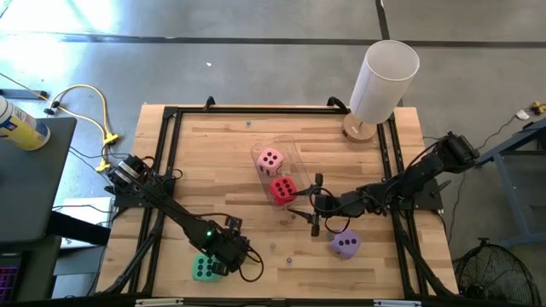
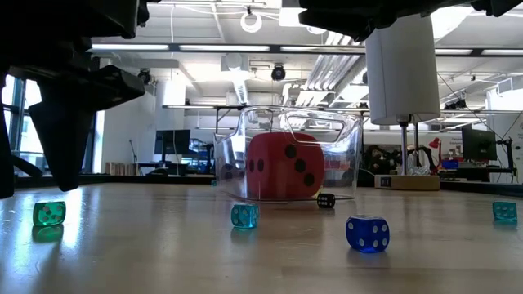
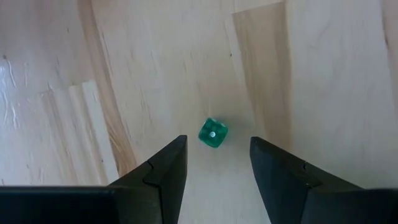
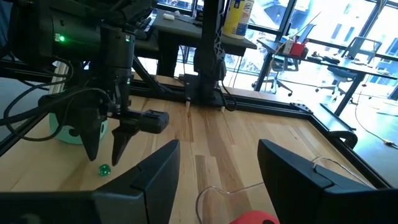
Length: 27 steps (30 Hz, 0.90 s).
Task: Pick & Place Dice
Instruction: Put the small dark green dice into the transparent bin
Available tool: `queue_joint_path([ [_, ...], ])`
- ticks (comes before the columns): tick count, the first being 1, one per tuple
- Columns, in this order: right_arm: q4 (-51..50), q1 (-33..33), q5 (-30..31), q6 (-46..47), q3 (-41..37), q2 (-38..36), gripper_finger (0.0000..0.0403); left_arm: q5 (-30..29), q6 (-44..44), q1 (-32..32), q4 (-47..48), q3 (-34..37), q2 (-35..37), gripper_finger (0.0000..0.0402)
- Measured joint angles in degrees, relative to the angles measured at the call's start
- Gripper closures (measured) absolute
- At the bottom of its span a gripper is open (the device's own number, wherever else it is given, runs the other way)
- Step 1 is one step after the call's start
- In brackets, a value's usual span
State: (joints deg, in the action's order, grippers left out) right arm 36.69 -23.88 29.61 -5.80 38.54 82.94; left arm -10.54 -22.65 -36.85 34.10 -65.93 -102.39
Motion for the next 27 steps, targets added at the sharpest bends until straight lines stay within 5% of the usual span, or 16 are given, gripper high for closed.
queue_joint_path([
  [20,0.0,0.0,0.0,0.0,0.0,0.0,0.0195,-0.5,-2.3,0.2,3.7,-5.7,-0.4,0.0235],
  [27,0.1,0.0,-0.2,0.0,0.0,0.0,0.0195,4.2,-3.2,2.5,3.5,-5.7,-3.5,0.0235],
])
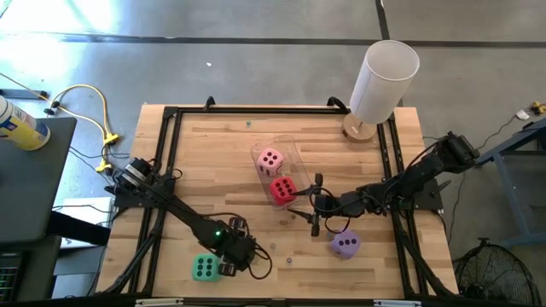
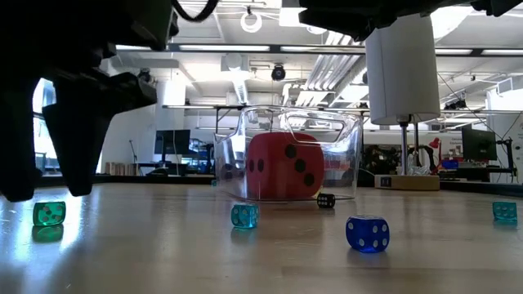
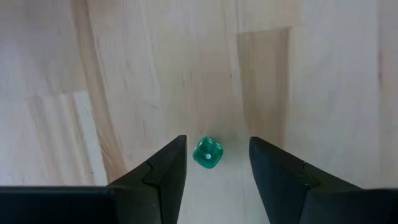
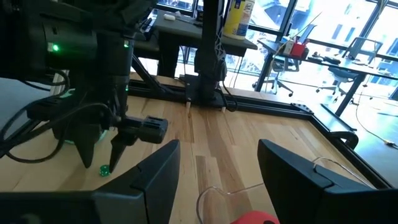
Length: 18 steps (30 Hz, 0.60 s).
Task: Pick & Place Dice
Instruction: Put the small dark green dice into the transparent bin
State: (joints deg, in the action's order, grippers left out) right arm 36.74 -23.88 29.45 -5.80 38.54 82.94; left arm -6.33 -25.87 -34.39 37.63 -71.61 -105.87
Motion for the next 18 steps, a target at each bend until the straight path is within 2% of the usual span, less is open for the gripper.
queue_joint_path([
  [18,-0.1,0.0,0.0,0.0,0.0,0.0,0.0195,0.1,2.2,0.3,1.2,0.0,-0.1,0.0235],
])
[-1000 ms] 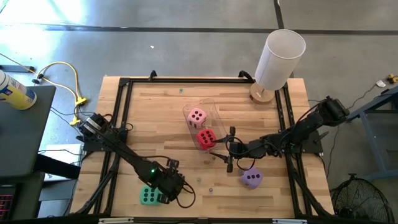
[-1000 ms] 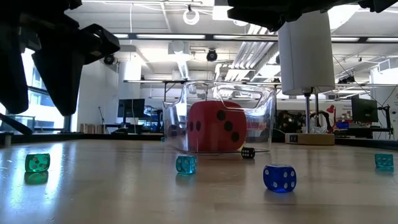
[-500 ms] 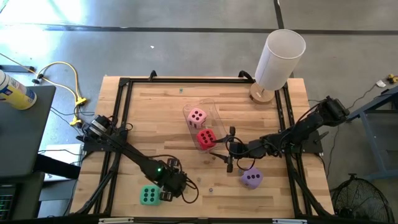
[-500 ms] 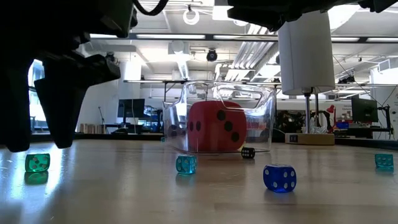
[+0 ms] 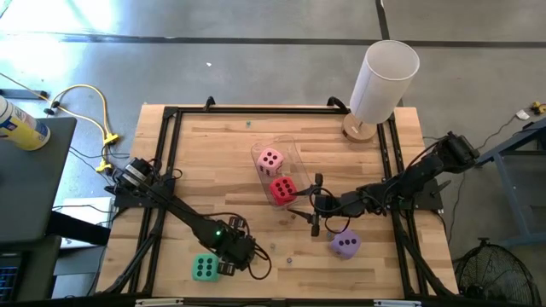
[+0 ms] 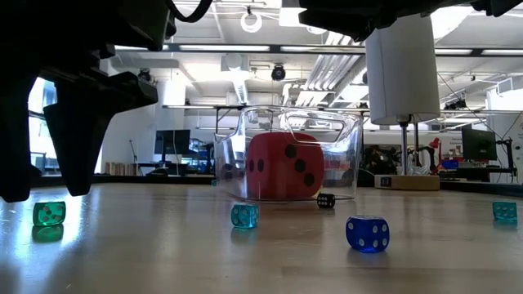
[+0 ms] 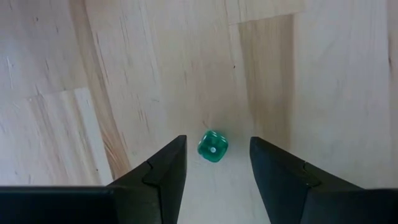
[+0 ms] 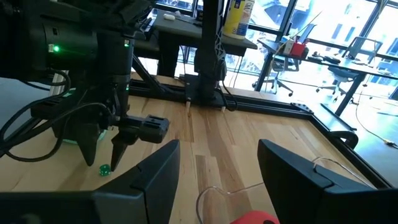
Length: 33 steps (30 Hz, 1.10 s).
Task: Pick & Place Dice
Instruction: Put the small dark green dice into the transparent bin
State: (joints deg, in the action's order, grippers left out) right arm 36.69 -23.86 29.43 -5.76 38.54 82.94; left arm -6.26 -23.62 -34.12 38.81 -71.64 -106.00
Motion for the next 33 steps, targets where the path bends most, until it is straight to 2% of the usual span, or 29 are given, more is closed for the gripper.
queue_joint_path([
  [33,0.0,0.0,0.0,0.1,0.0,0.0,0.0195,0.3,8.8,0.9,1.7,0.2,0.0,0.0235],
])
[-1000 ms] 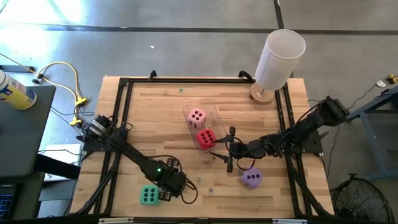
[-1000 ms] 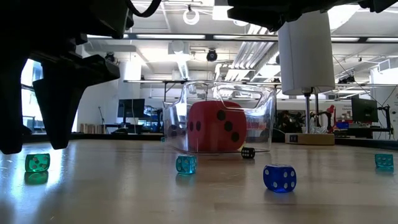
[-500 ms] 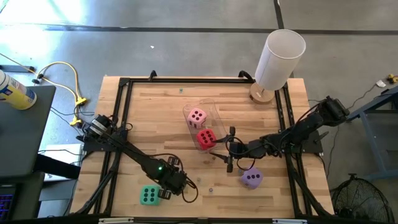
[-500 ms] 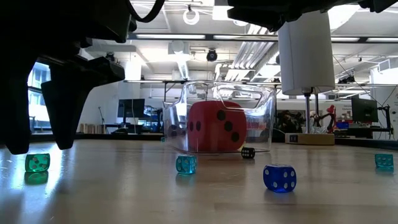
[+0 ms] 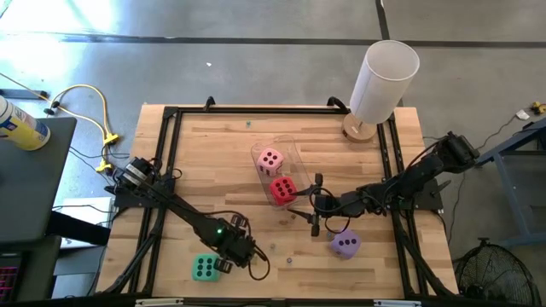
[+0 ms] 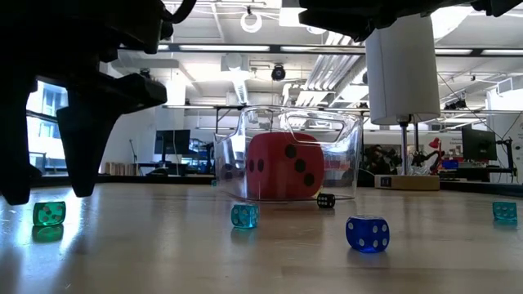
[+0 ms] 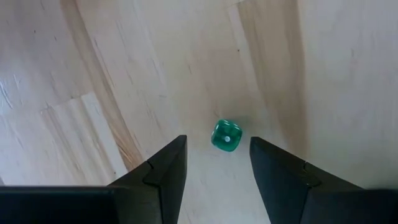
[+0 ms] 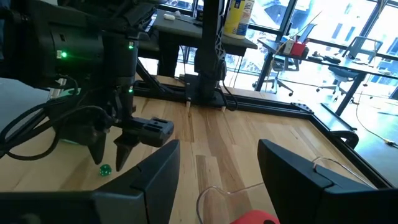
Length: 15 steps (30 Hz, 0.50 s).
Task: Pick & Place Dice
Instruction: Put the small dark green dice into the transparent bin
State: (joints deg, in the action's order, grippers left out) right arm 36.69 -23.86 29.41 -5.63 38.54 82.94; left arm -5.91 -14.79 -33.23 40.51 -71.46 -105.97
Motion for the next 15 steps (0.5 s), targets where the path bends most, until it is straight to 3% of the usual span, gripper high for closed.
queue_joint_path([
  [15,0.0,0.0,-0.2,0.0,0.0,0.0,0.0195,2.3,-0.3,-0.2,-0.9,0.0,-1.4,0.0235],
])
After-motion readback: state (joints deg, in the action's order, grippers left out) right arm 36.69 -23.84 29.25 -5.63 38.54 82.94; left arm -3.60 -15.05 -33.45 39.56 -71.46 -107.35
